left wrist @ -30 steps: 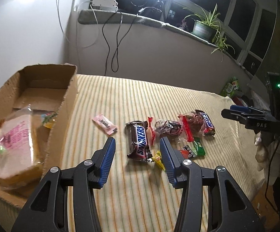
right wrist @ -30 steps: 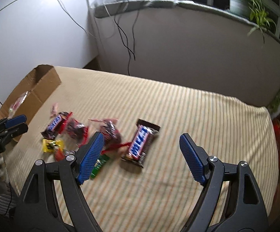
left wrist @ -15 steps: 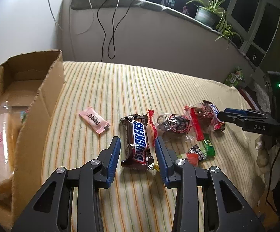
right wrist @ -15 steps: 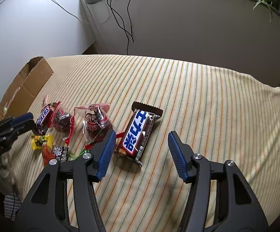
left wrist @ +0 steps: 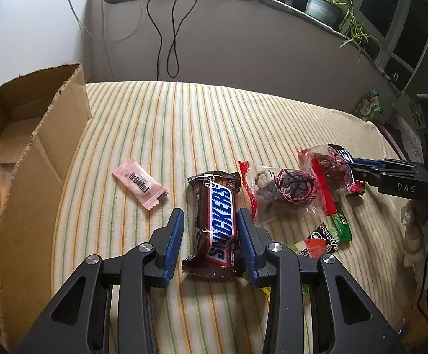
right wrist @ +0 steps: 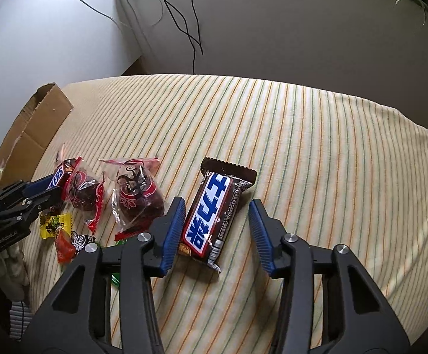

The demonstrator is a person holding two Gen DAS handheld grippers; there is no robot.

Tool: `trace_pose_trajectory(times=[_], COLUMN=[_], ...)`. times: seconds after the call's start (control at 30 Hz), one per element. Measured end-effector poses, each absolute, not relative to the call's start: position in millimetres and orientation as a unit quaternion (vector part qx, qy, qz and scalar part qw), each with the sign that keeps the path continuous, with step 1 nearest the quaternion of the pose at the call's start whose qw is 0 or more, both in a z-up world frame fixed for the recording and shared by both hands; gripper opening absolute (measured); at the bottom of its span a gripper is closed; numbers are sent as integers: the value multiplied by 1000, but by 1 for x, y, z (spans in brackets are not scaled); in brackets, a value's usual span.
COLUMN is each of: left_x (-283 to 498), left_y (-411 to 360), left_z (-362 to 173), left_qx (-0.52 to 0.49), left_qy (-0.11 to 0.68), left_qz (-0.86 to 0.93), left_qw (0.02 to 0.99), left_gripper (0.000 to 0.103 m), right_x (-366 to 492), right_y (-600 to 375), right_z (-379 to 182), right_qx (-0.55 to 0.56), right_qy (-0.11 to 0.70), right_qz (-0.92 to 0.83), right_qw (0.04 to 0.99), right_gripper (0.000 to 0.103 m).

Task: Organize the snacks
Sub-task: 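Grasp a Snickers bar with the right tool while the left tool grasps another Snickers, then carry both Snickers bars over the cardboard box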

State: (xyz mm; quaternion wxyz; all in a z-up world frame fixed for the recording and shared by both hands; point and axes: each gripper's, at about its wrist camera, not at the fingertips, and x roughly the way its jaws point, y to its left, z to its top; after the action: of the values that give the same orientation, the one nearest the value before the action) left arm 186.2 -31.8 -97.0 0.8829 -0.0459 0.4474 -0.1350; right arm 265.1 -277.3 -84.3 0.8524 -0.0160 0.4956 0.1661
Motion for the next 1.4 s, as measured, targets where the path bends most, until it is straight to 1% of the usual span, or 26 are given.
trace_pose_trajectory(times=[0.03,0.1,0.27,0.43,0.5,0.53,0.87,1.17,1.4], left_x=[186,186,186,187,186,185,174,155,138], left_y=[-32,-28,-24,-26,-26,-26,-16,6,27], left_z=[-97,-97,-98,-97,-97,-96,-81,-56,-38], left_qx=[-46,-51,-52,-51,-51,-52,-65,-90,-99], left_qy=[447,447,446,446,445,444,425,391,367], left_qz=[-135,-133,-134,-133,-132,-132,-131,-133,-120], left_qw=[883,883,883,884,884,885,893,906,917], left_gripper=[33,28,28,28,28,28,28,28,27], right_x=[266,266,266,267,267,267,259,241,227], right_y=[-276,-275,-275,-270,-264,-263,-275,-272,-238], right_z=[-85,-85,-84,-85,-86,-86,-72,-31,-1], right_qx=[-19,-27,-36,-58,-78,-84,-55,-46,-48], right_qy=[497,500,507,508,504,503,490,451,421], right_qz=[166,166,166,160,154,152,144,156,187], right_qw=[852,850,845,844,846,847,858,878,886], right_gripper=[47,47,37,36,34,30,30,30,30])
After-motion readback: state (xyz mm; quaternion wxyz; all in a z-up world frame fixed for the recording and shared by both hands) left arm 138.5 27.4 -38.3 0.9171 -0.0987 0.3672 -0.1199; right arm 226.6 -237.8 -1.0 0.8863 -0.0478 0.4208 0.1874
